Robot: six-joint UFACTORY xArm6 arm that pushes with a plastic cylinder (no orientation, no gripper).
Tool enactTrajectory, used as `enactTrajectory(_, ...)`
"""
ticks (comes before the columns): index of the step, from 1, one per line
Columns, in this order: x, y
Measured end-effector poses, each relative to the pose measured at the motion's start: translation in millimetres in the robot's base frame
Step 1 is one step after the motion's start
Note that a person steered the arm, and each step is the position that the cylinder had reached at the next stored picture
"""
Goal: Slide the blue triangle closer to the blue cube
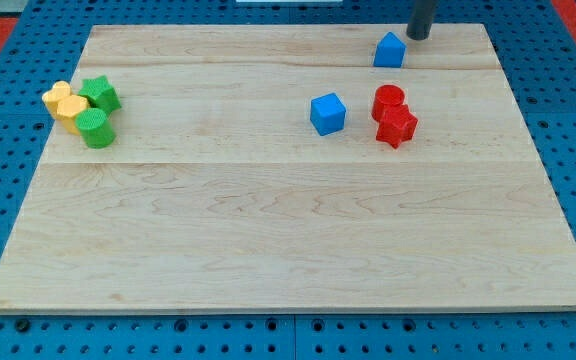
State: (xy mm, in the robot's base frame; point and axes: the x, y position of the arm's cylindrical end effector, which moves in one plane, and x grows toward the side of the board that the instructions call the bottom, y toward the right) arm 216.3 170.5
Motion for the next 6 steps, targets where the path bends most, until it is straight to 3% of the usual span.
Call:
enactTrajectory(4,72,-106)
enactTrajectory(6,76,-51)
